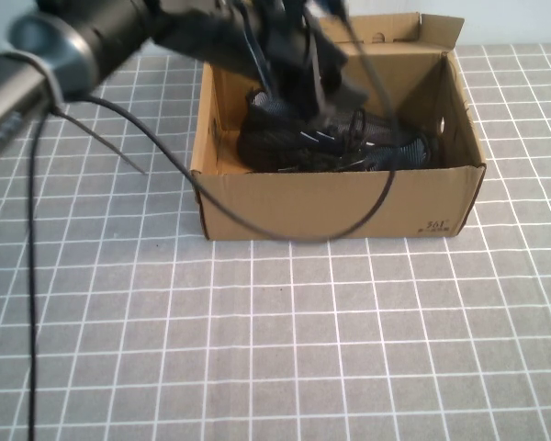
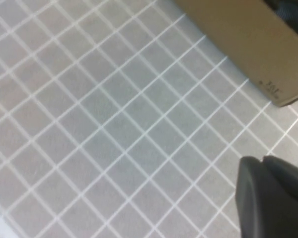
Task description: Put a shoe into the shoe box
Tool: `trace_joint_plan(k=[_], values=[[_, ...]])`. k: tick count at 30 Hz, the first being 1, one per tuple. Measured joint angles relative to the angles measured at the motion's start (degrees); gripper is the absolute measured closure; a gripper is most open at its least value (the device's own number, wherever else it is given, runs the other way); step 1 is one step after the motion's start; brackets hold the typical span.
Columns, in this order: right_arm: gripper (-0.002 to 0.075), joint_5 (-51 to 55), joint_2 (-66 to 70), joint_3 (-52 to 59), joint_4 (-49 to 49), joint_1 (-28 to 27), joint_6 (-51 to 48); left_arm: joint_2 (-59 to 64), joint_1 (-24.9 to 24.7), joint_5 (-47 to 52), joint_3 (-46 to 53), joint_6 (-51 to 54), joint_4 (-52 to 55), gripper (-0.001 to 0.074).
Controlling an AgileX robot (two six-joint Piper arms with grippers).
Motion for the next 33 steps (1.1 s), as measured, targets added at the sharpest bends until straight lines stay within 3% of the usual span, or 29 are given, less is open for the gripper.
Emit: trace_joint_plan(k=[3, 6, 8, 13, 17, 28, 33], values=[[0.0742, -1.98, 0.0, 0.0, -2.23, 0.0, 4.5, -3.06, 0.0, 0.24, -0.22, -9.56, 0.0, 0.0461], [0.0742, -3.09, 0.0, 0.0, -5.59, 0.0, 10.09, -5.68, 0.0, 0.5, -0.34, -13.81, 0.0, 0.0642], [0.0742, -3.18, 0.0, 0.0, -6.79, 0.0, 12.29, -7.24, 0.0, 0.62, -0.34, -15.41, 0.0, 0.0696], [0.0742, -3.09, -1.48, 0.0, -6.92, 0.0, 13.66, -12.55, 0.0, -0.39, 0.41, -21.82, 2.88, 0.0729], [0.0742, 0.5, -5.87, 0.0, -4.84, 0.0, 13.93, -21.61, 0.0, -6.17, 7.9, -23.74, 5.71, 0.0734], [0.0742, 2.24, -23.21, 8.62, 0.76, 0.0, 14.02, -59.19, 0.0, -34.61, 51.74, -24.19, 3.61, 0.0735], [0.0742, -2.1, -31.22, 14.73, 1.7, 0.0, 14.02, -76.36, 0.0, -45.82, 71.16, -24.19, 1.39, 0.0735]])
